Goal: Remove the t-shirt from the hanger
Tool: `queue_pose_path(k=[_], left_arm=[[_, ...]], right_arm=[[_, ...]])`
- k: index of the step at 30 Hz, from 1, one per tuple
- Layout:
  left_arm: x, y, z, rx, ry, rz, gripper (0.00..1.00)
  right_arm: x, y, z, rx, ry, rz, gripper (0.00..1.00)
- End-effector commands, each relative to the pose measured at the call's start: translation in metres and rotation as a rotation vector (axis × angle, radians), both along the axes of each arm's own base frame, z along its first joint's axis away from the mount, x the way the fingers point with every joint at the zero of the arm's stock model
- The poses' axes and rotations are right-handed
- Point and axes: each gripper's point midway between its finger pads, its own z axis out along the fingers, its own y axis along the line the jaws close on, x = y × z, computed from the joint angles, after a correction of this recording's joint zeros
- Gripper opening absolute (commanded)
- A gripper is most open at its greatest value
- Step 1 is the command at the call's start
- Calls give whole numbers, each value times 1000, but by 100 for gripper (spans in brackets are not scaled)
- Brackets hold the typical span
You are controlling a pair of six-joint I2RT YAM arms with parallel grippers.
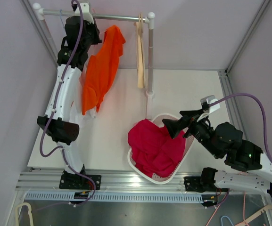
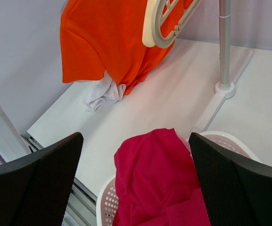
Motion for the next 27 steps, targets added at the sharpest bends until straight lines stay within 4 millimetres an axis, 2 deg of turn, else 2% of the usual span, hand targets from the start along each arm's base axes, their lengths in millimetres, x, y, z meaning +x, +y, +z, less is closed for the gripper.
queue_pose_path(k=[1, 5, 7, 11, 12, 13, 14, 15, 16, 17, 18, 19, 20, 23, 27], left_arm=[[-61, 8, 115, -83, -267, -27, 1], [-80, 10, 126, -93, -293, -29, 1], [-86, 18, 122, -100, -265, 15, 1], [-100, 29, 107, -154, -195, 108, 1], [-101, 29, 95, -161, -163, 122, 1], [-112, 36, 92, -187, -154, 162, 1], [-121, 34, 93, -198, -154, 167, 1], [-122, 32, 78, -189, -122, 179, 1], [-129, 39, 78, -188, -130, 232, 0], [-141, 32, 69, -177, -116, 235, 1], [-150, 42, 69, -170, -123, 310, 1], [-156, 33, 69, -170, -120, 284, 1], [-169, 36, 64, -163, -107, 353, 1], [-191, 36, 59, -202, -82, 426, 1], [-216, 32, 47, -252, -34, 373, 1]], right_arm=[[0, -1, 5, 39, -6, -6, 99], [1, 6, 5, 43, -17, 7, 99], [2, 13, 5, 36, -38, 23, 100], [-7, 62, 25, 20, -146, 205, 100], [-15, 91, 17, -20, -149, 320, 99], [-22, 105, 26, -13, -169, 382, 100], [-28, 120, 31, -10, -198, 438, 100], [-36, 145, 19, -40, -190, 523, 99], [-40, 156, 23, -37, -208, 555, 99], [-50, 170, 27, -24, -231, 593, 100], [-51, 187, 26, -26, -259, 612, 99], [-55, 196, 17, -49, -252, 634, 100], [-63, 205, 22, -26, -276, 657, 99], [-66, 229, 14, -5, -299, 677, 100], [-66, 250, 11, 47, -315, 668, 99]])
